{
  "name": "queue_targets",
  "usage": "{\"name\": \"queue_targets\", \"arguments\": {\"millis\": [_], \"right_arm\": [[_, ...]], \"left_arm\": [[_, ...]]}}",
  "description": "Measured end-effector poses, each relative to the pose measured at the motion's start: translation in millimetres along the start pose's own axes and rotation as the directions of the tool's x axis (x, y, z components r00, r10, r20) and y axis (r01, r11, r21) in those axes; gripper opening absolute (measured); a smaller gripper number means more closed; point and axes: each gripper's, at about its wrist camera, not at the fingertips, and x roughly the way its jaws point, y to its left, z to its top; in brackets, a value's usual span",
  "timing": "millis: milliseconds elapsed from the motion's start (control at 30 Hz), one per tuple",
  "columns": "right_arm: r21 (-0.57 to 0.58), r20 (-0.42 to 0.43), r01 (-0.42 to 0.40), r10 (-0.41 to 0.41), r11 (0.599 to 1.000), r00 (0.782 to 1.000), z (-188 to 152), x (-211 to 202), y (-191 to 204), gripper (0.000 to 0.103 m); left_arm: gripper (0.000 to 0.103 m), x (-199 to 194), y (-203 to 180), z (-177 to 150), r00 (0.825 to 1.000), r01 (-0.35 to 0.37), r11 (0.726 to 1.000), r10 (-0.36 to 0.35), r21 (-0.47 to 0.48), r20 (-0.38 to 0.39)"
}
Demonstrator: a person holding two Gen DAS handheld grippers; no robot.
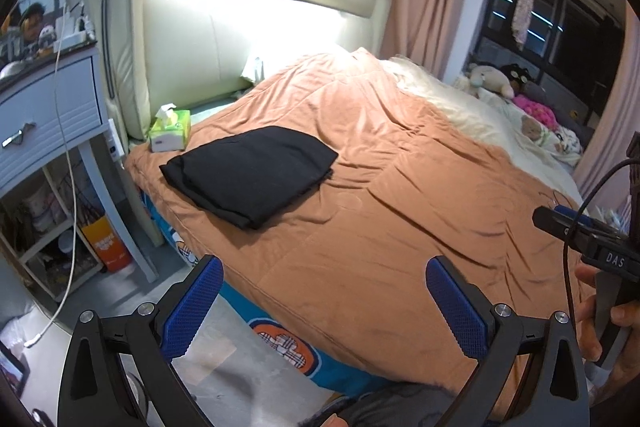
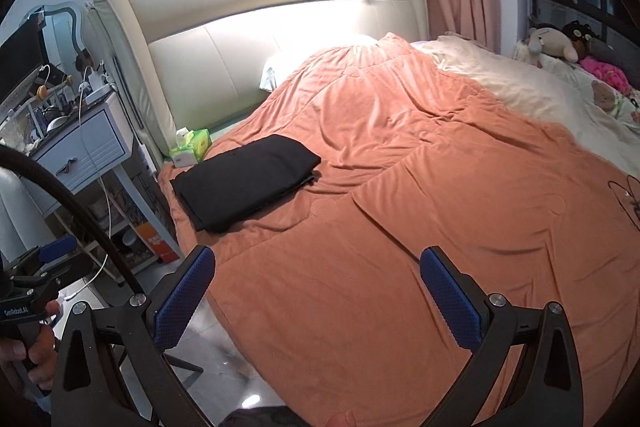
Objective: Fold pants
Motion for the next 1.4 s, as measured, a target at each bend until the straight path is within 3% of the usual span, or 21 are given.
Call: {"name": "queue_targets", "arguments": {"millis": [400, 767, 1267, 1400], "right_arm": [[0.04, 0.014, 0.027, -0.027, 0.999, 1.0, -63.5, -95.5, -2.7, 0.103], [0.065, 0.09, 0.073, -0.078, 0.995, 0.993, -124.6, -195.0, 11.0, 0.103], [0.119, 0.168, 0.152, -0.171, 0.981, 0.971, -214.4, -251.5, 45.2, 0.103], [0.122, 0.217, 0.173, -0.196, 0.977, 0.956, -230.7, -265.4, 60.4, 0.103]], "left_arm": [[0.102, -53.5, -27.8, -36.9, 0.997, 0.079, 0.992, -0.08, 0.094, 0.007], [0.102, -94.2, -61.4, -77.1, 0.988, 0.139, 0.971, -0.149, 0.194, 0.041], [0.102, -134.7, -78.1, -128.5, 0.972, 0.164, 0.948, -0.202, 0.271, 0.12], [0.102, -140.1, -74.1, -140.5, 0.967, 0.153, 0.944, -0.203, 0.292, 0.152]]}}
